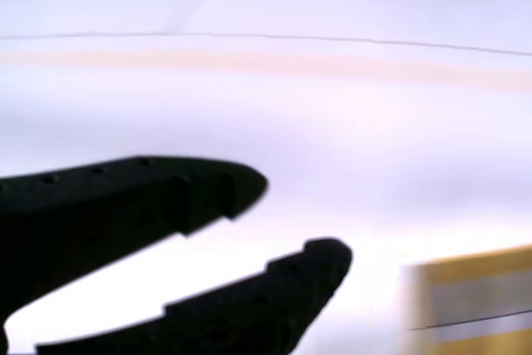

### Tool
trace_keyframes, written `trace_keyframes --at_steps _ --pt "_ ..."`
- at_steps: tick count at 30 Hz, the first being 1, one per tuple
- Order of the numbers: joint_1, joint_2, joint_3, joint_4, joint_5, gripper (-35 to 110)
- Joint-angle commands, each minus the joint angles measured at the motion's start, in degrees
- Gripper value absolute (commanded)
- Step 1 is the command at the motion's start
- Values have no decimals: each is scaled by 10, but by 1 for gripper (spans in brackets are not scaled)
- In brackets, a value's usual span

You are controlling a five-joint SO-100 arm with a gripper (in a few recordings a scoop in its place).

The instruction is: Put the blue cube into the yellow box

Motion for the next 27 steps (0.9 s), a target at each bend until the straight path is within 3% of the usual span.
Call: trace_keyframes --at_steps 1,5,18,27 --pt "-49 189 33 109 -5 9" --pt "-107 270 89 208 4 5" --pt "-280 604 475 294 15 0" --pt "-310 762 637 352 -6 0"
